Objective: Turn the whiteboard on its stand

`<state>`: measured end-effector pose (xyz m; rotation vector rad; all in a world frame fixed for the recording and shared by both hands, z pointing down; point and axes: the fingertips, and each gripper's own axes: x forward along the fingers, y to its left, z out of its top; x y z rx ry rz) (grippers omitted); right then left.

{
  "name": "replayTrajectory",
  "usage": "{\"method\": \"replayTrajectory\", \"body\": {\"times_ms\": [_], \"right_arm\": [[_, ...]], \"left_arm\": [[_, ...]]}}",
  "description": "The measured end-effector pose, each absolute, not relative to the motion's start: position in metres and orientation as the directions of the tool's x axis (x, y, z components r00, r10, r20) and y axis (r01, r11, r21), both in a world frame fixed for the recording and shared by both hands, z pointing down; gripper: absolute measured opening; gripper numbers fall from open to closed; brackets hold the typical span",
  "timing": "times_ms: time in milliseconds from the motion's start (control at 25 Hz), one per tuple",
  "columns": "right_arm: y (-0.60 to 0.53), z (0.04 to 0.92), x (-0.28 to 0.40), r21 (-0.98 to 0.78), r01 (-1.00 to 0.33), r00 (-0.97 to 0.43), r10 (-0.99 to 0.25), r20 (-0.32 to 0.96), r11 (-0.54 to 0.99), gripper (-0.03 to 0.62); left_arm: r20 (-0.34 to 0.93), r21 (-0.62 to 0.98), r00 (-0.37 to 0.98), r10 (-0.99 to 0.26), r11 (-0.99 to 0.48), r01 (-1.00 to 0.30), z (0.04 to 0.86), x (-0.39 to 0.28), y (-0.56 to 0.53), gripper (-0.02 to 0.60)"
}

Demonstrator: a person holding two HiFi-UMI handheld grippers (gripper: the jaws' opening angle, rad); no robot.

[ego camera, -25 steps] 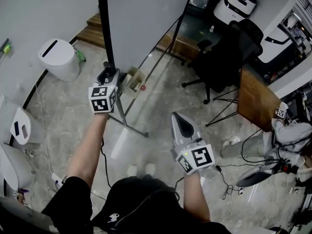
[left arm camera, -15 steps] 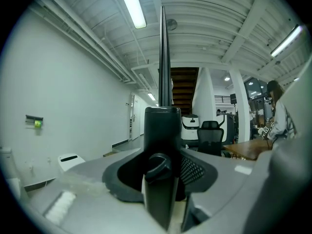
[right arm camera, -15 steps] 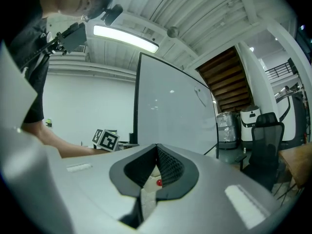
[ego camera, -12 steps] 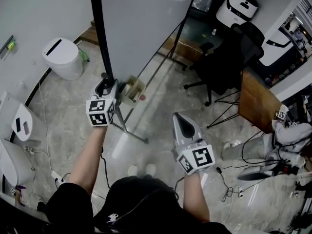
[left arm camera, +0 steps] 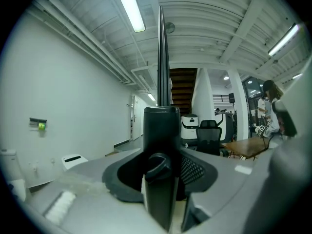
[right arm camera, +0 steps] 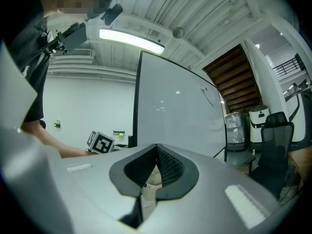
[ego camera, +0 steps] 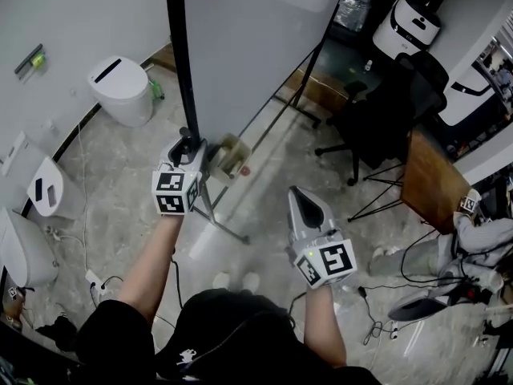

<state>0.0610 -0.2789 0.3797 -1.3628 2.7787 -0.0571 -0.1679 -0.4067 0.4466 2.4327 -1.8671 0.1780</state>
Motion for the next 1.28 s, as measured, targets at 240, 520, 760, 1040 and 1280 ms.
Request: {"method": "replayTrajectory", "body": {"times_ms": [240,520,760,1040,1280], "right_arm": [[-0.282,0.374,0.052,-0.047,-0.77,-0.635,-0.772,-0.034,0.636,0.009],[-0.279,0.384,0.027,-0.049,-0.739,-0.672,-0.74,-0.017,0.672,0.009],[-0.273,0.385,0.009,-0.057,-0.712,-0.7,-0.714,-0.024,0.7,0.009],[-0.26,0.385,0.024,-0.063,-0.738,-0.672,-0.74,-0.038,0.672,0.009],[-0.248,0.379,0.046,-0.053,-0.776,-0.626,-0.778,-0.052,0.628,0.009]], "left_arm": [[0.107,-0.032,0.264,-0.959,-0.268,-0.963,0.441,-0.169,-0.408,0.19],[0.115,-0.058,0.277,-0.954,-0.284,-0.957,0.45,-0.176,-0.406,0.198],[0.088,-0.071,0.255,-0.963,-0.261,-0.963,0.433,-0.194,-0.366,0.264],[-0.001,-0.024,0.342,-0.94,-0.342,-0.939,0.398,-0.158,-0.307,0.128],[-0.03,0.023,0.46,-0.887,-0.461,-0.887,0.394,-0.098,-0.294,0.009]]}}
